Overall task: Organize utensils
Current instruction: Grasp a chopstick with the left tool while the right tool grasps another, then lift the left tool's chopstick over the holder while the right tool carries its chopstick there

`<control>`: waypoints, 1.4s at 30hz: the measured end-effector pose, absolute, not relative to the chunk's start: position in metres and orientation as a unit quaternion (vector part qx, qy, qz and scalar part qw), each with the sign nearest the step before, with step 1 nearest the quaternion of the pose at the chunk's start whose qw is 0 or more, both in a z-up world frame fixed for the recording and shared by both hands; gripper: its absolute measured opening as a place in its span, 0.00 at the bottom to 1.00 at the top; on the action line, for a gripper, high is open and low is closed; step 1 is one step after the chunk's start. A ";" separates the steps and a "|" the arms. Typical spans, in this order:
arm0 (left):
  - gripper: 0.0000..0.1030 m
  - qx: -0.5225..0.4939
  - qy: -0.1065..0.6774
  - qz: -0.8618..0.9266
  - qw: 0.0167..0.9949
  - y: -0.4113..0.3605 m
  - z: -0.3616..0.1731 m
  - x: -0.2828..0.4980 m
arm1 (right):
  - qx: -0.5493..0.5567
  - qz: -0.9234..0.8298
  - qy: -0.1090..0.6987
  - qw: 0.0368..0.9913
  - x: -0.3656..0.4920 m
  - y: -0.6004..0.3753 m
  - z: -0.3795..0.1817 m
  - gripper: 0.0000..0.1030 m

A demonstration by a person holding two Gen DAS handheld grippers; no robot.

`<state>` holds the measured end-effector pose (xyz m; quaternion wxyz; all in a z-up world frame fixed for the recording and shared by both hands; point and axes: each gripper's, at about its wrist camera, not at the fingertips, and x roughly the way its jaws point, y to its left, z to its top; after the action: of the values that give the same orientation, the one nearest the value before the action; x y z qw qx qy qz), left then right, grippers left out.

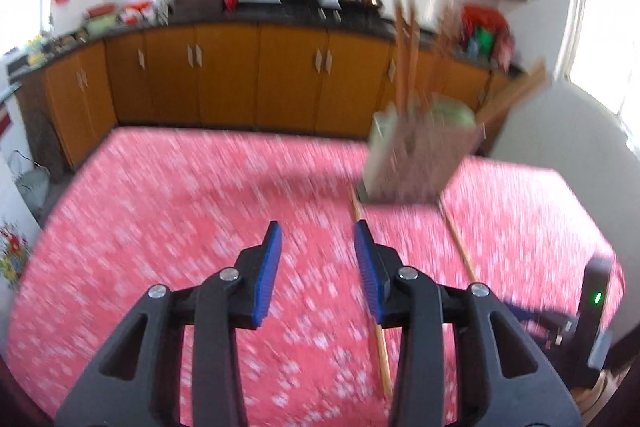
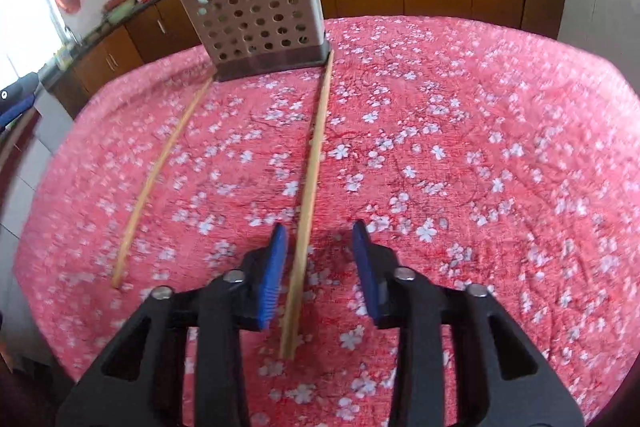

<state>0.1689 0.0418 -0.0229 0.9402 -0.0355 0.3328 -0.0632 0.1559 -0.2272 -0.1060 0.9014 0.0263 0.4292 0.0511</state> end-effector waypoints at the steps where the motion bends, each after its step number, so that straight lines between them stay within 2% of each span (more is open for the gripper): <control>1: 0.37 -0.032 0.348 -0.069 0.934 0.035 -0.036 0.172 | 0.026 0.044 0.428 0.902 0.157 -0.232 -0.106 0.07; 8: 0.33 -0.024 0.407 -0.081 0.910 0.001 -0.092 0.183 | 0.079 -0.011 0.429 0.900 0.166 -0.279 -0.105 0.07; 11: 0.23 -0.010 0.427 -0.079 0.901 -0.013 -0.109 0.185 | 0.076 -0.009 0.426 0.901 0.166 -0.278 -0.105 0.07; 13: 0.09 -0.001 0.436 -0.082 0.896 -0.020 -0.117 0.190 | 0.073 -0.003 0.424 0.902 0.167 -0.277 -0.105 0.07; 17: 0.08 0.000 0.441 -0.071 0.895 -0.016 -0.116 0.203 | 0.066 0.001 0.424 0.903 0.170 -0.267 -0.103 0.07; 25: 0.09 -0.025 0.451 0.000 0.892 0.044 -0.107 0.253 | 0.067 -0.008 0.426 0.902 0.205 -0.271 -0.102 0.07; 42: 0.10 -0.007 0.424 -0.011 0.905 0.042 -0.111 0.228 | 0.046 -0.008 0.416 0.908 0.205 -0.265 -0.106 0.08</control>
<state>0.2282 0.0424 -0.1107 0.9054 -0.0073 0.4243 -0.0114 0.2050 -0.2651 -0.1064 0.9082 0.0463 0.4159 -0.0079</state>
